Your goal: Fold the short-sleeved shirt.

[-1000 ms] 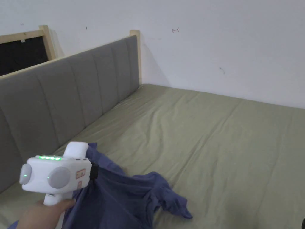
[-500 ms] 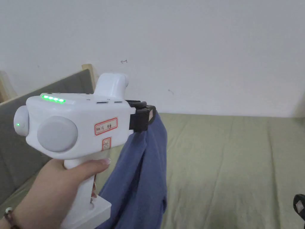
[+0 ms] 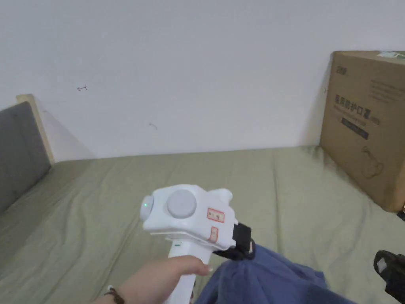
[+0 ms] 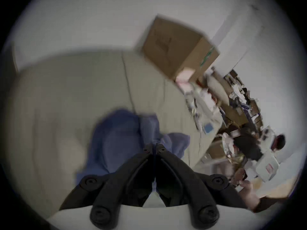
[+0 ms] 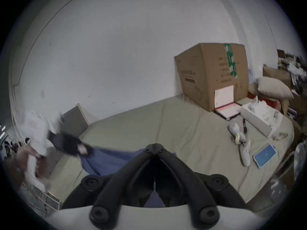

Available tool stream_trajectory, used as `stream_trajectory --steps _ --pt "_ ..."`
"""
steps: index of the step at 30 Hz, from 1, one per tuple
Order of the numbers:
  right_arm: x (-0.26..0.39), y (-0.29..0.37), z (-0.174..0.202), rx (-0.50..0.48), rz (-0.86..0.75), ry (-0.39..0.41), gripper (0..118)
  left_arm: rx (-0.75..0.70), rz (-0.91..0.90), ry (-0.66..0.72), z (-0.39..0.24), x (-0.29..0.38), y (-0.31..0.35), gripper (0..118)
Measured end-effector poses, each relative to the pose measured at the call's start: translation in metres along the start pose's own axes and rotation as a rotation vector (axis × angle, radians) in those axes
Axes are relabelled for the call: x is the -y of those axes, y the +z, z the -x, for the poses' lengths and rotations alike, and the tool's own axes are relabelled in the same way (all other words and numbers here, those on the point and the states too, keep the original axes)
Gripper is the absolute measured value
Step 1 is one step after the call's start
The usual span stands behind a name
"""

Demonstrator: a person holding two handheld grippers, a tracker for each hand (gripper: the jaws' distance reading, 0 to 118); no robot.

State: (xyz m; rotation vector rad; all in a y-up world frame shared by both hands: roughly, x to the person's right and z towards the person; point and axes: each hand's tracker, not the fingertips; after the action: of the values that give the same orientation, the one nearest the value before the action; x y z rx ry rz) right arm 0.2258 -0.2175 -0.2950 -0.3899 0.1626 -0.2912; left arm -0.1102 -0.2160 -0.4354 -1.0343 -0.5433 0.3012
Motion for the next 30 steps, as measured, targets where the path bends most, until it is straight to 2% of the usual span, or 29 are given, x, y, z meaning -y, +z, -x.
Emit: stream_trajectory --steps 3,4,5,7,8,12,16,20,22,23,24,25,27,28,29,30 --pt "0.013 -0.005 -0.011 0.011 0.045 -0.017 0 -0.015 0.105 0.152 0.026 0.027 -0.062 3" --pt "0.017 -0.007 -0.014 0.017 0.058 -0.015 0 -0.023 0.109 0.187 0.034 0.034 -0.073 10" --pt "0.02 -0.009 -0.016 0.023 0.072 -0.011 0 -0.033 0.101 0.221 0.04 0.039 -0.08 35" --pt "0.025 -0.013 -0.019 0.027 0.094 -0.011 0 -0.051 0.082 0.263 0.048 0.045 -0.08 105" --pt "0.027 -0.015 -0.02 0.028 0.106 -0.013 0 -0.04 0.08 0.268 0.051 0.046 -0.081 118" --pt "0.028 -0.019 -0.018 0.023 0.115 -0.023 0 -0.014 -0.02 0.233 0.049 0.035 -0.045 115" --pt "0.017 -0.019 -0.007 0.007 0.086 -0.017 0 -0.013 -0.286 0.111 0.033 0.03 0.032 115" --pt "0.004 -0.007 0.013 -0.012 -0.025 0.031 0 -0.196 -0.712 -0.082 0.013 0.07 0.111 115" --pt "0.001 -0.001 0.023 -0.026 -0.085 0.056 0 -0.304 -0.875 -0.126 0.008 0.101 0.133 114" --pt "0.001 0.002 0.028 -0.033 -0.111 0.068 0 -0.336 -0.933 -0.129 0.007 0.115 0.139 109" --pt "0.001 0.006 0.033 -0.033 -0.141 0.084 0 -0.364 -0.988 -0.133 0.005 0.13 0.146 102" --pt "0.002 0.01 0.039 -0.029 -0.169 0.1 0 -0.377 -1.011 -0.133 0.006 0.141 0.149 87" --pt "0.004 0.016 0.048 -0.018 -0.22 0.129 0 -0.426 -1.033 -0.126 0.007 0.157 0.152 27" --pt "0.005 0.019 0.053 -0.012 -0.243 0.139 0 -0.471 -1.036 -0.123 0.006 0.164 0.151 3" --pt "0.006 0.022 0.057 -0.008 -0.265 0.147 0 -0.54 -1.043 -0.131 0.004 0.172 0.149 1" --pt "0.007 0.025 0.059 -0.004 -0.276 0.149 0 -0.547 -1.05 -0.135 0.005 0.178 0.149 1"
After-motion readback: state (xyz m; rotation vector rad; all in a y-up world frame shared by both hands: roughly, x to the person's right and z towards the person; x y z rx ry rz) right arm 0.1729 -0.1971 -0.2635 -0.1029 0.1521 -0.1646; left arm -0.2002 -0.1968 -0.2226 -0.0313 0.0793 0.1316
